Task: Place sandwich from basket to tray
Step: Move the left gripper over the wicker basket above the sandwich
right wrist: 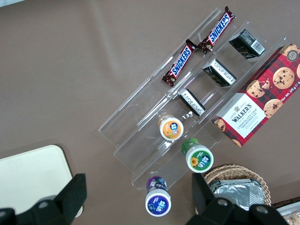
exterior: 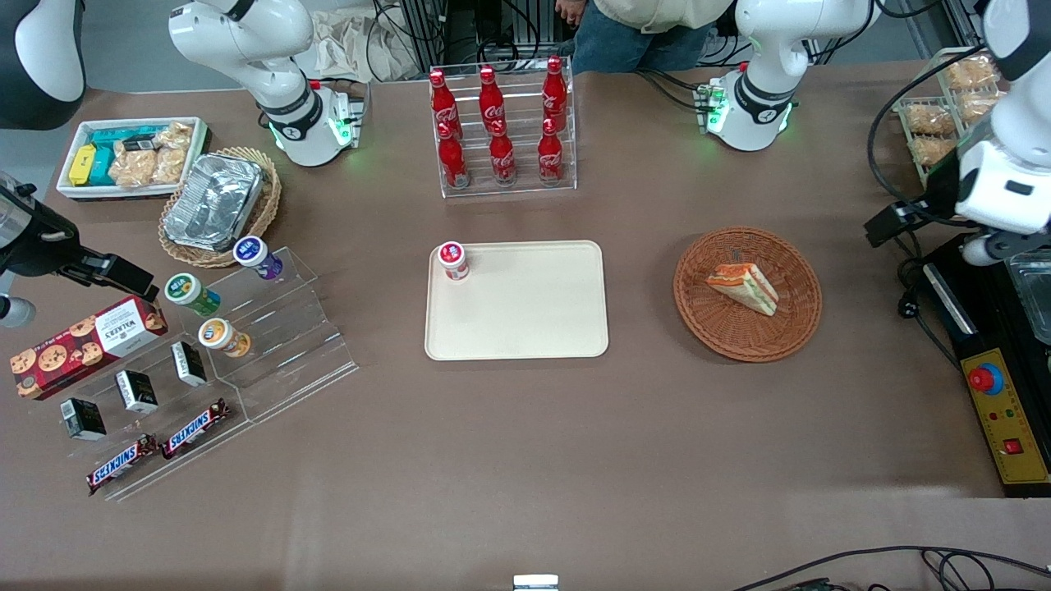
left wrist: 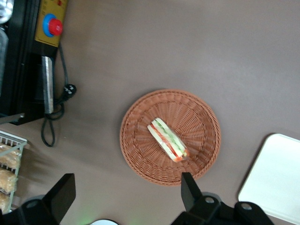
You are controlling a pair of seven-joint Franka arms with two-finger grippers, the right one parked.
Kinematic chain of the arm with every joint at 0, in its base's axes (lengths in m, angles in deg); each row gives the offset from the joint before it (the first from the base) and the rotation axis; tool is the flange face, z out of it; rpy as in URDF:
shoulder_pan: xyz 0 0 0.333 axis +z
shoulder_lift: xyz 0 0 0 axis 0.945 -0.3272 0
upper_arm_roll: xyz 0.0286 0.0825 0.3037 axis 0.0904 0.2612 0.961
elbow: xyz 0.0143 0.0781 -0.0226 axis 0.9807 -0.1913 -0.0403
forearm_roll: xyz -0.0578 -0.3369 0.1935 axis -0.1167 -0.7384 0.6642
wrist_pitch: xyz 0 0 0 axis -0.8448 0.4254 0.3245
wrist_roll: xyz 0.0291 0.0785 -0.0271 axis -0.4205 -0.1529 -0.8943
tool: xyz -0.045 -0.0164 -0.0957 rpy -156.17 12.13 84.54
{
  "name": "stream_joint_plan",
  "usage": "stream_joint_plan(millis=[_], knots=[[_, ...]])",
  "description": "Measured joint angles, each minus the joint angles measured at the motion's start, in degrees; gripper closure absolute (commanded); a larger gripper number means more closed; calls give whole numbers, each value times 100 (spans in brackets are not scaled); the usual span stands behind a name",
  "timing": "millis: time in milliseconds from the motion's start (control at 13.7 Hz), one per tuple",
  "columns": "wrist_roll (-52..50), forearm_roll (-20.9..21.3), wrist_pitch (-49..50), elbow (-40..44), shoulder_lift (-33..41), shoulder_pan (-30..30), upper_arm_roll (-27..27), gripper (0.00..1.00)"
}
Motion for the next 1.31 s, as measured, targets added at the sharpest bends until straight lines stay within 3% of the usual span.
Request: stream_joint_plan(millis=[803, 1314], knots=[[255, 125, 522, -167, 222, -31, -61, 0], [482, 117, -826, -2411, 1049, -26, -58, 0]])
